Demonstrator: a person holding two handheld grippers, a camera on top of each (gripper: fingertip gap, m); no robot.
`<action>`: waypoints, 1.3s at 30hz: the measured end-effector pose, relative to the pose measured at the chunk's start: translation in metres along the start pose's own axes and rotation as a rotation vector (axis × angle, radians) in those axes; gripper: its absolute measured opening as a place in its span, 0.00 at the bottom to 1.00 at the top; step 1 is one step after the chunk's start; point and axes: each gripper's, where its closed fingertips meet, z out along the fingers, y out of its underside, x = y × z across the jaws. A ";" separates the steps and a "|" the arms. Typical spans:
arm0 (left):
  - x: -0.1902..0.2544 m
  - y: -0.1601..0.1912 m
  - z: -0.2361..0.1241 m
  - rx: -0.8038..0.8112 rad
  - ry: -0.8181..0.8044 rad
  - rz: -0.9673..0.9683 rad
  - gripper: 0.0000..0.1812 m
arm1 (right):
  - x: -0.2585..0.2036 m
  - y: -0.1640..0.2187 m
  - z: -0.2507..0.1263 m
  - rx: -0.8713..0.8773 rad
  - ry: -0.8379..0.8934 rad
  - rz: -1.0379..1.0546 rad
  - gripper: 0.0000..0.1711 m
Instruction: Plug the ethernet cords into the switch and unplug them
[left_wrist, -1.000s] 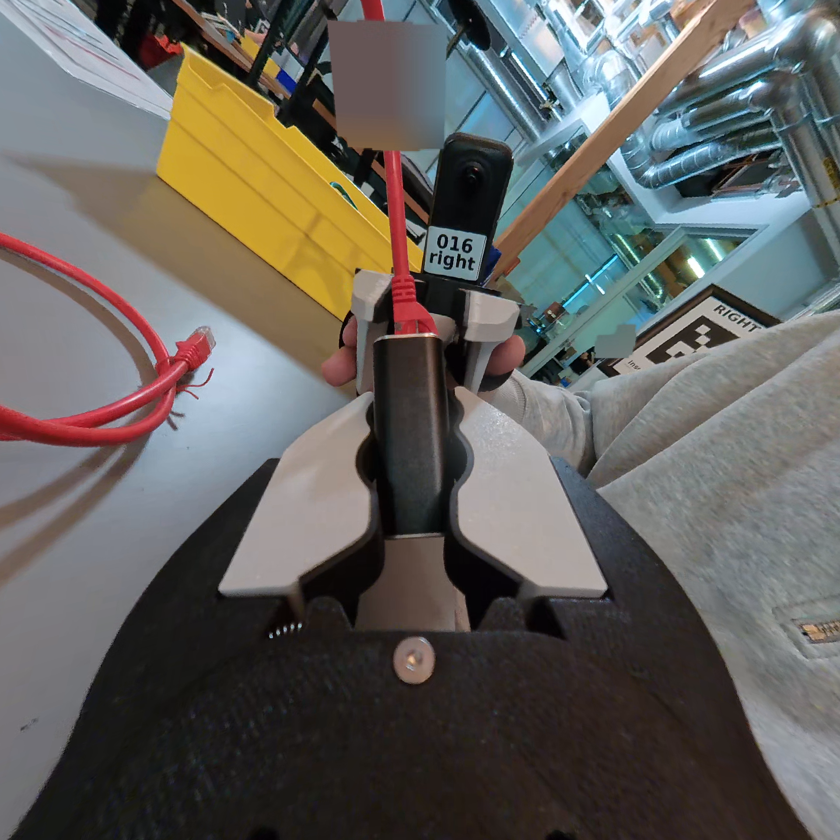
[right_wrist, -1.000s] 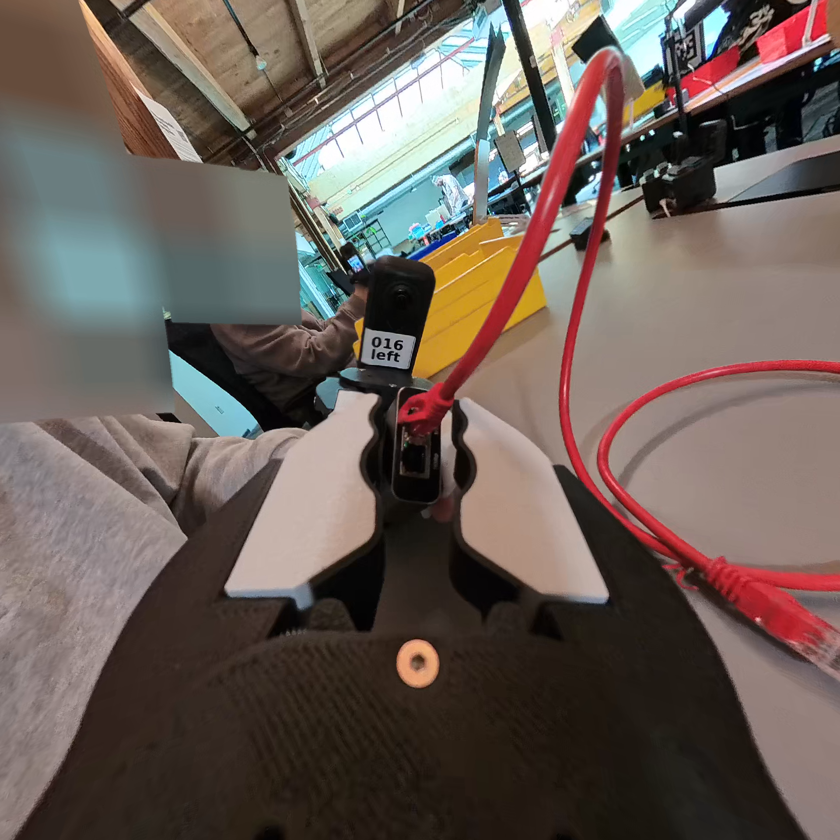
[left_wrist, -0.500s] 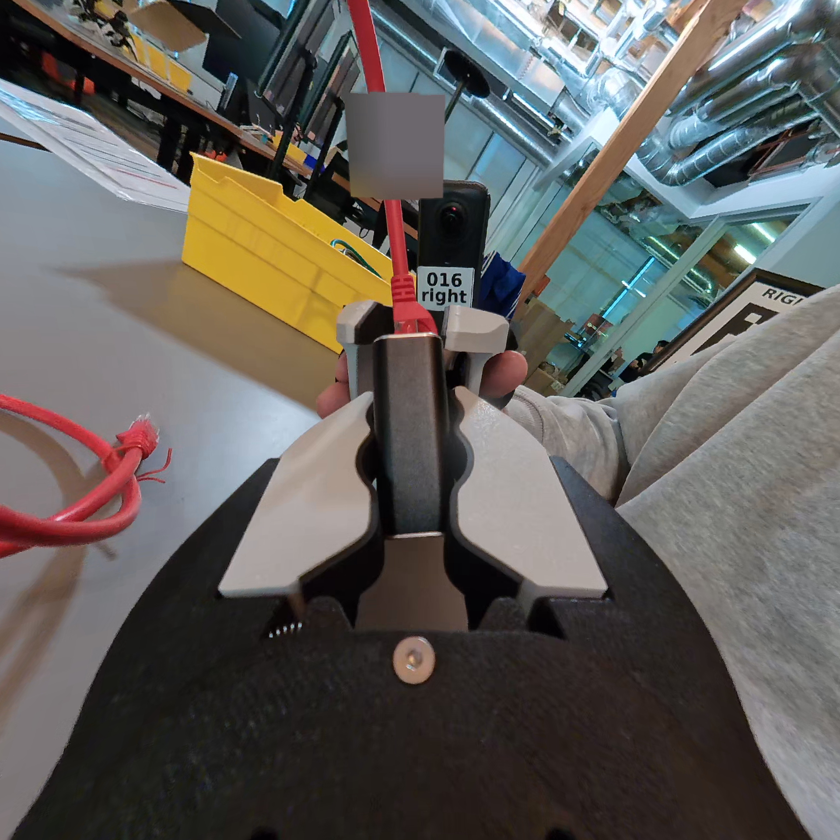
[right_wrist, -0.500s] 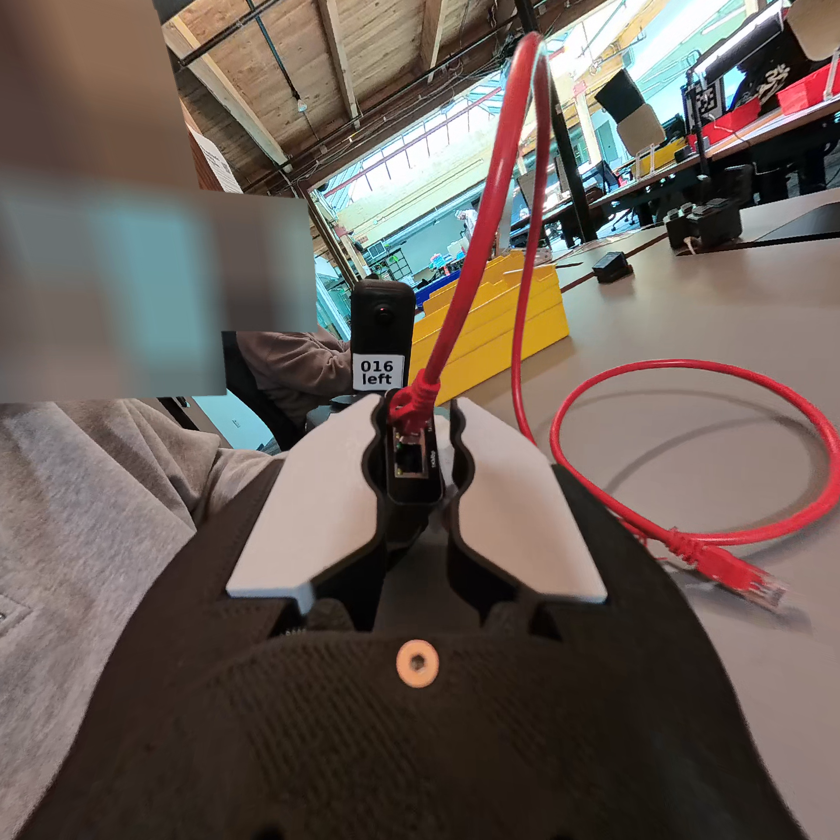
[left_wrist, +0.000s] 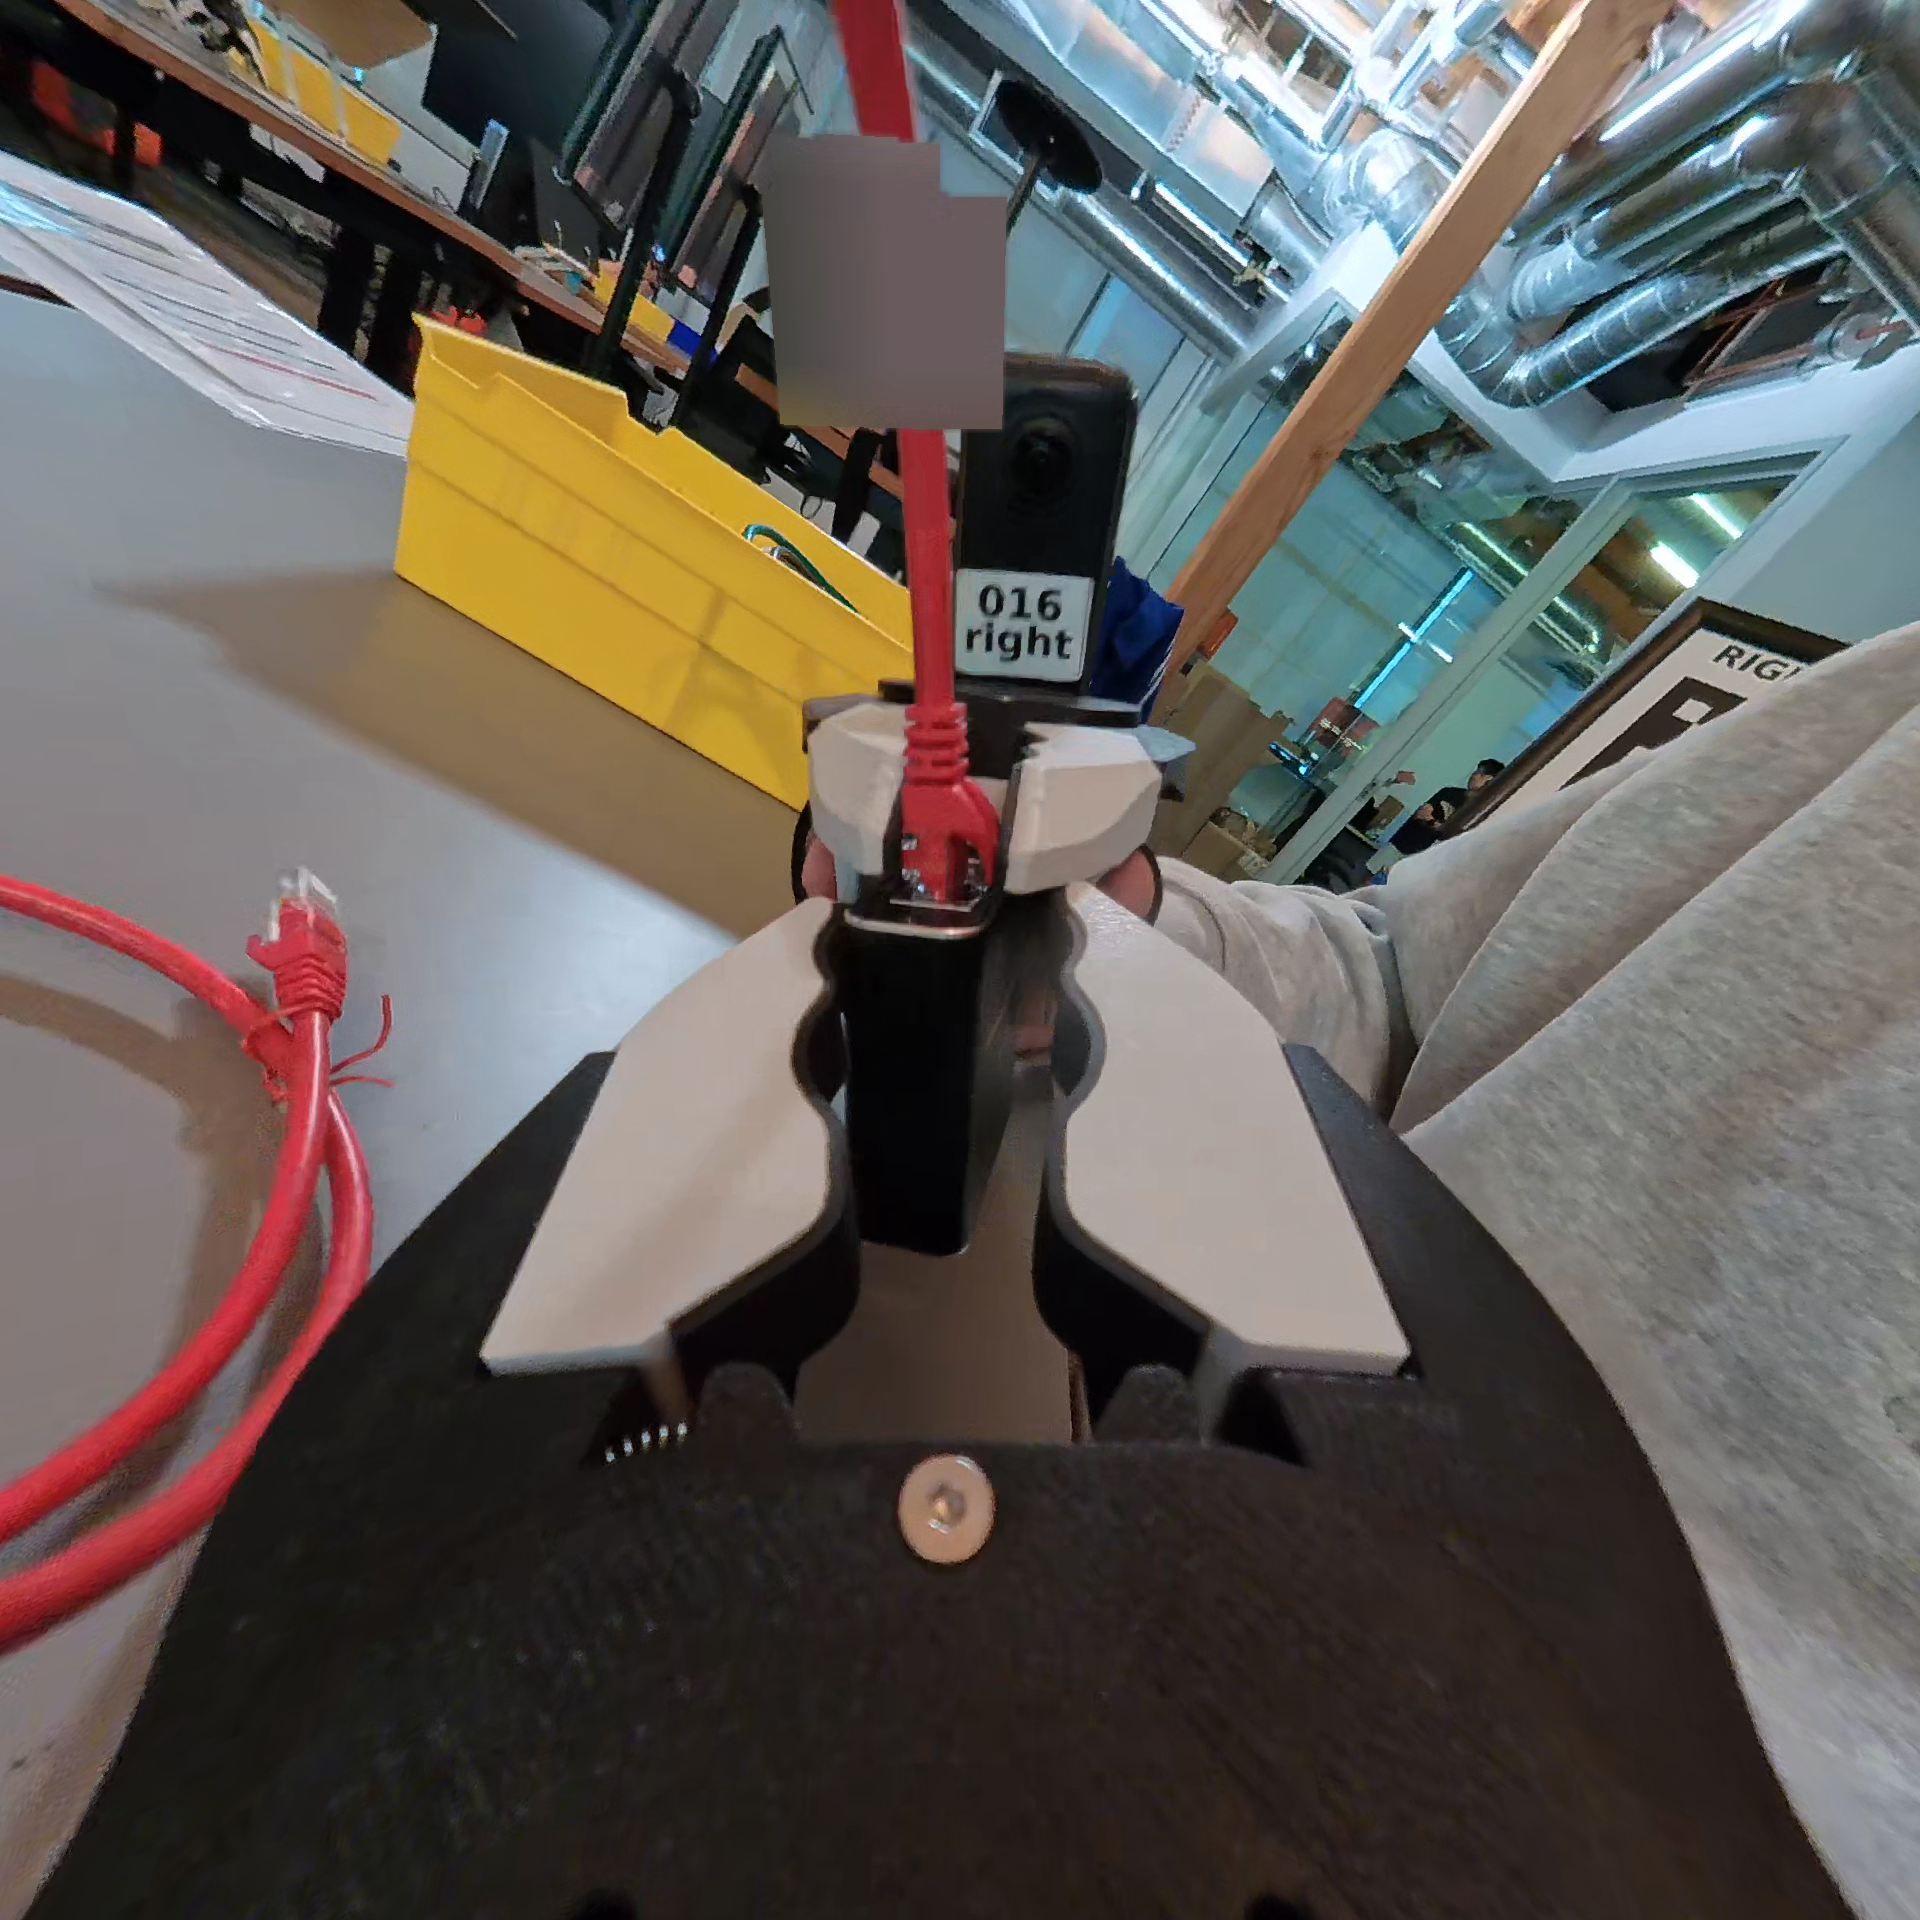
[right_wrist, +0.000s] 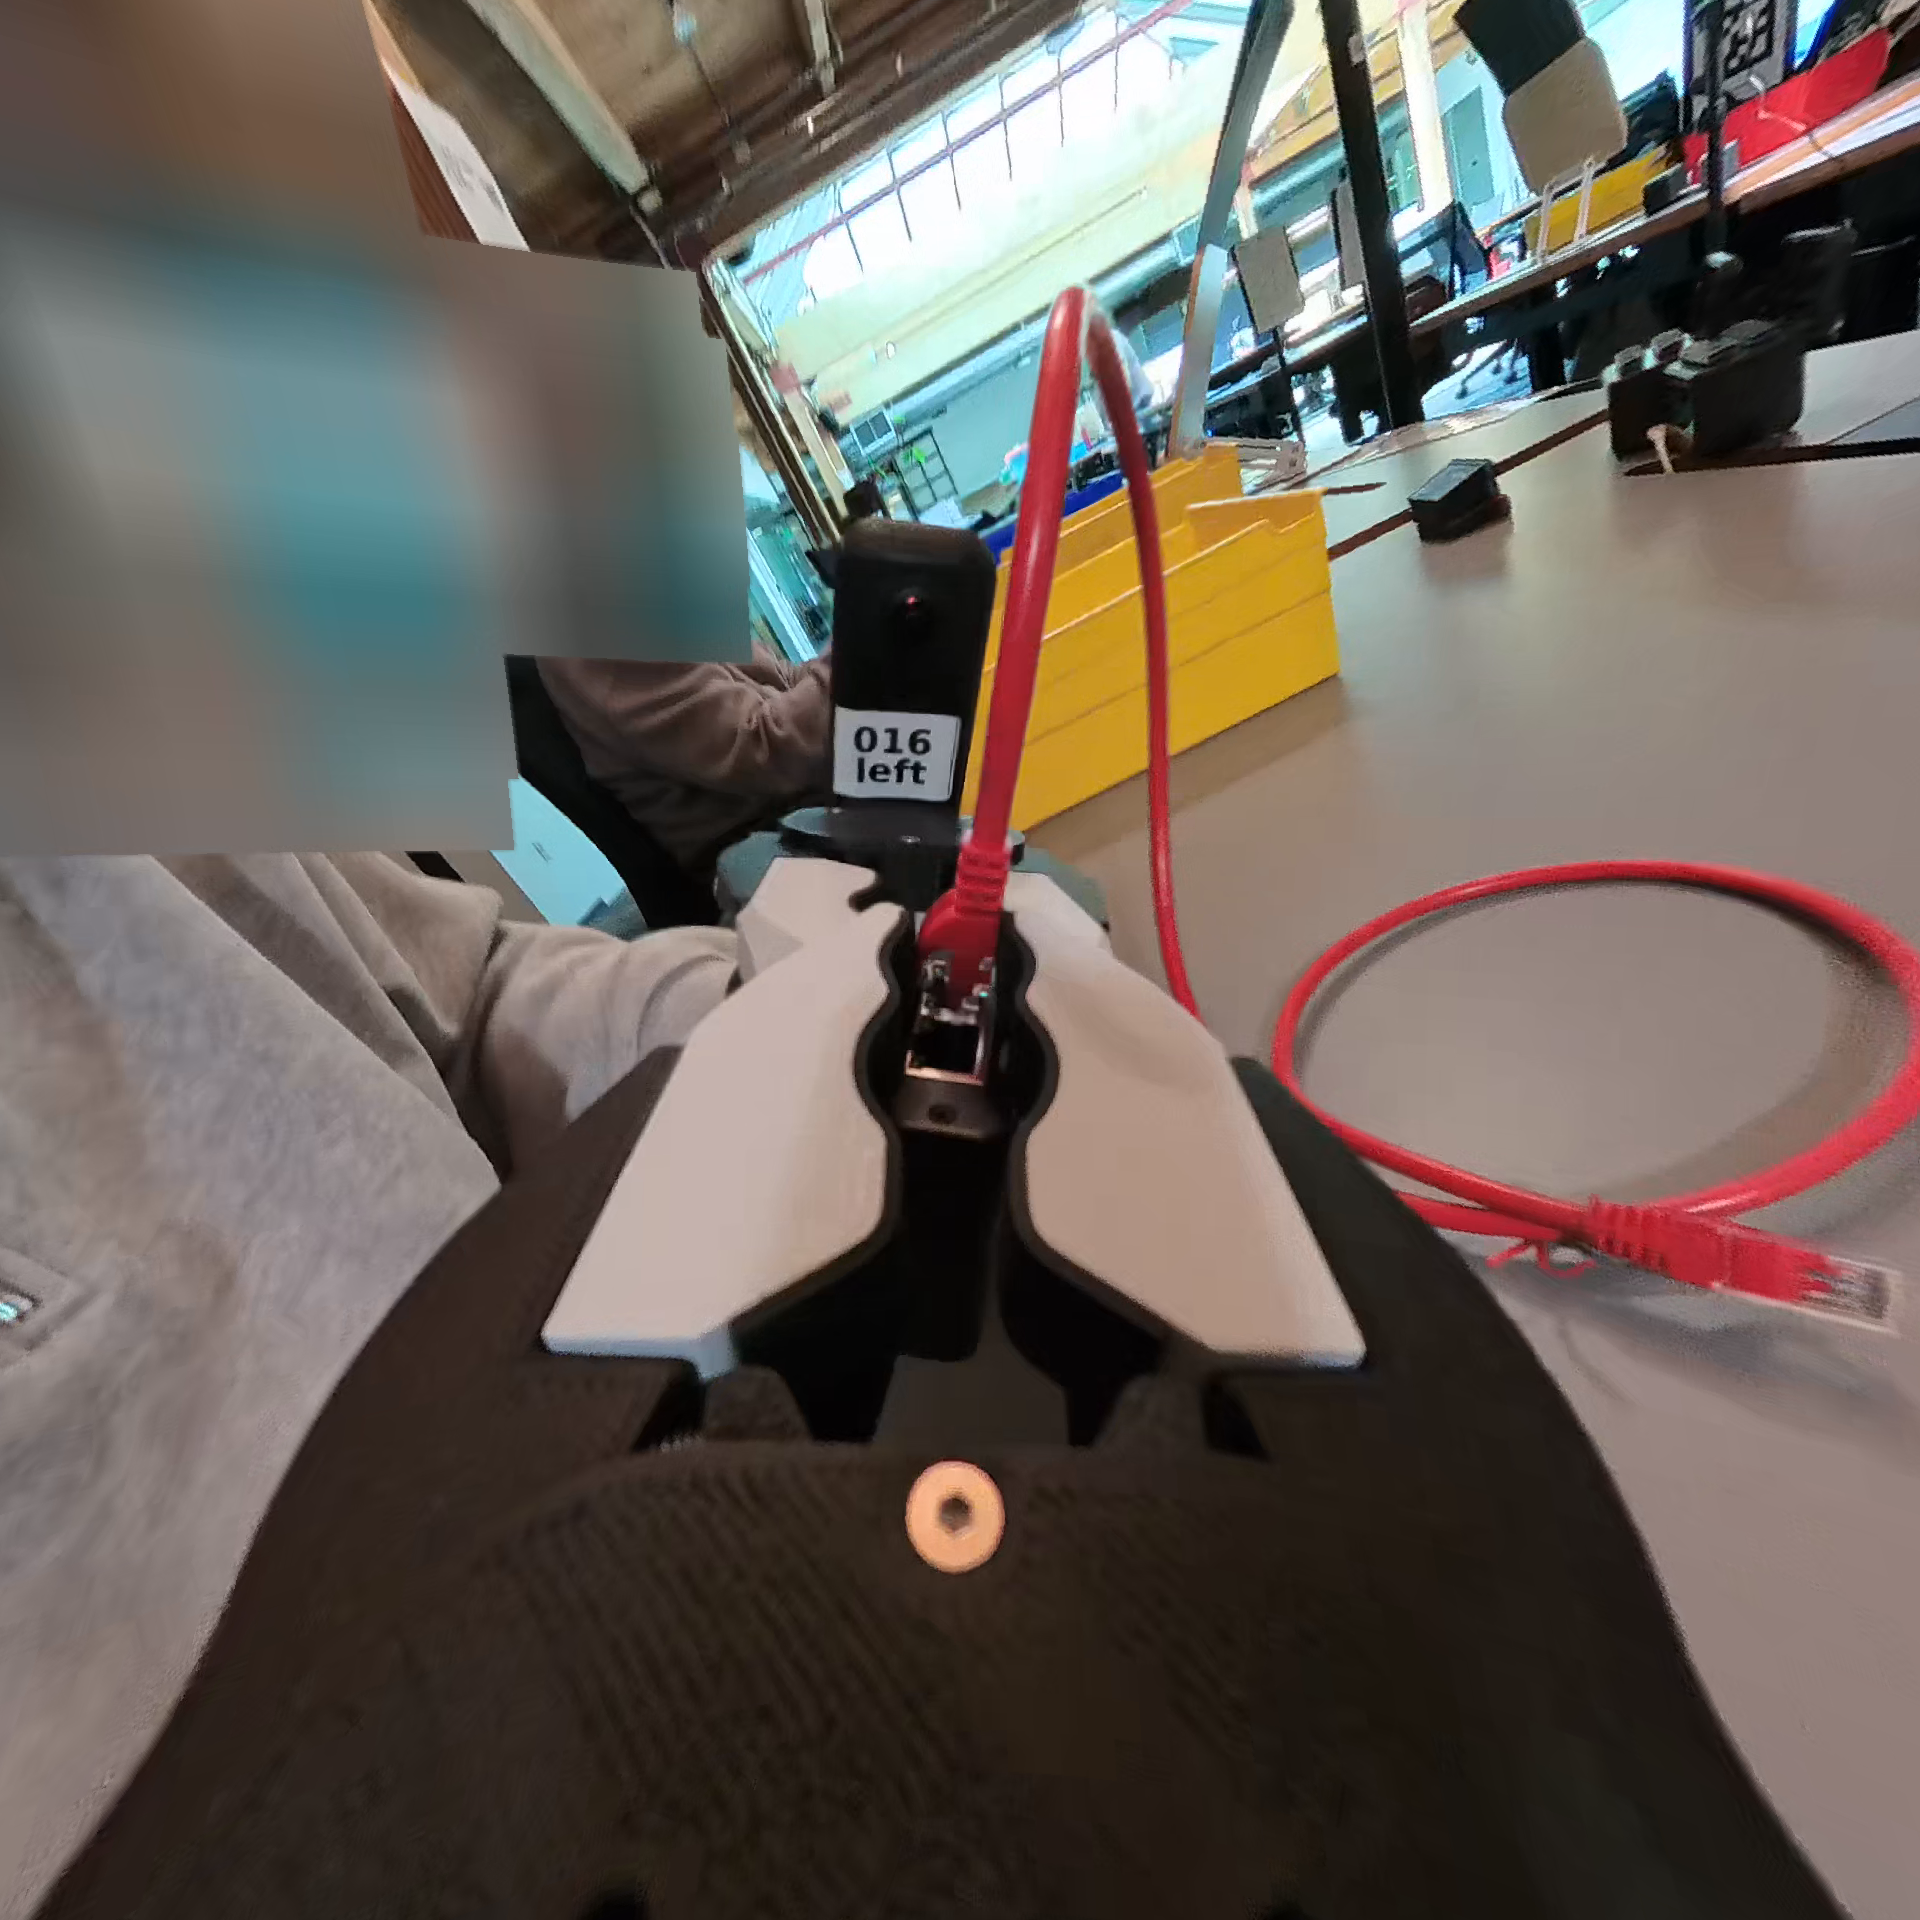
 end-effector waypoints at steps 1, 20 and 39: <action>0.000 0.003 0.000 -0.023 0.005 -0.003 0.18 | -0.001 0.000 0.000 -0.009 -0.001 -0.015 0.08; -0.014 0.011 0.000 -0.077 -0.078 -0.032 0.14 | 0.016 -0.007 -0.007 0.095 -0.009 0.170 0.24; -0.019 0.012 -0.001 -0.084 -0.117 0.003 0.14 | 0.014 -0.003 -0.011 0.017 0.042 -0.020 0.11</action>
